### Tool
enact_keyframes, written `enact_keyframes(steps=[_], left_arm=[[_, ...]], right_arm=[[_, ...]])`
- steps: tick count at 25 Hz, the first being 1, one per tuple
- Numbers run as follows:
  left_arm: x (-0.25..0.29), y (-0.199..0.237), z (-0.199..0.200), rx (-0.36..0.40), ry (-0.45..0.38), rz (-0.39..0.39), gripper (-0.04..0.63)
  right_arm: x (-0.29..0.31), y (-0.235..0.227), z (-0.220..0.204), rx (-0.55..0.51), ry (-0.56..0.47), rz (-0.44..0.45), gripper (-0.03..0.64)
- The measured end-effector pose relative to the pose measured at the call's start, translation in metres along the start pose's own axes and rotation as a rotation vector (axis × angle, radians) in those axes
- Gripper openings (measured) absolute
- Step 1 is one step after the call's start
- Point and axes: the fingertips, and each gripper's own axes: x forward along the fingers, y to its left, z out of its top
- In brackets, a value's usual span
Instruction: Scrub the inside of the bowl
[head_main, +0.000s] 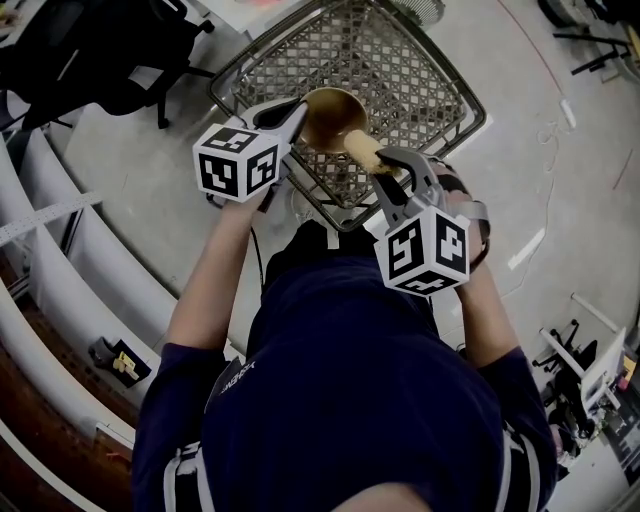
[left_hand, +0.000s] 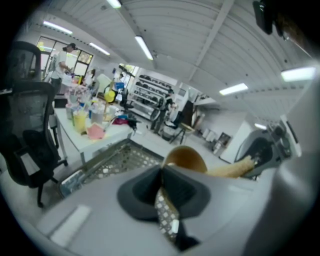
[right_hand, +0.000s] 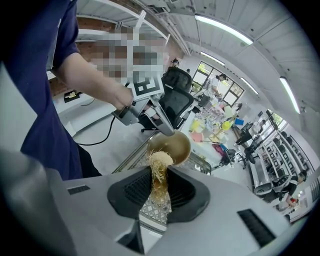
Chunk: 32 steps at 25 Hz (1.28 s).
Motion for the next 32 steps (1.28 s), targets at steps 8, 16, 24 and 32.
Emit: enact_keyframes(steps=[8,16,24,32], left_arm=[[-0.003,0.005,0.0,-0.015,-0.009,0.016,0.015],[-0.001,0.013,0.001,-0.047,-0.017,0.019,0.014],[0.006,-0.005,0.005,-0.082,-0.035,-0.04,0.012],[0.012,-0.027,0.003,-0.066,-0.023,-0.092,0.012]], right_arm=[[0.006,0.01,0.002,-0.012,0.013,0.052,0.071],[0.0,0.015,0.011,0.005,-0.04,0.09,0.071],[0.014,0.018,0.028,0.03,-0.096,0.093,0.071],[0.013,-0.008,0.034,0.054,-0.112,0.032,0.071]])
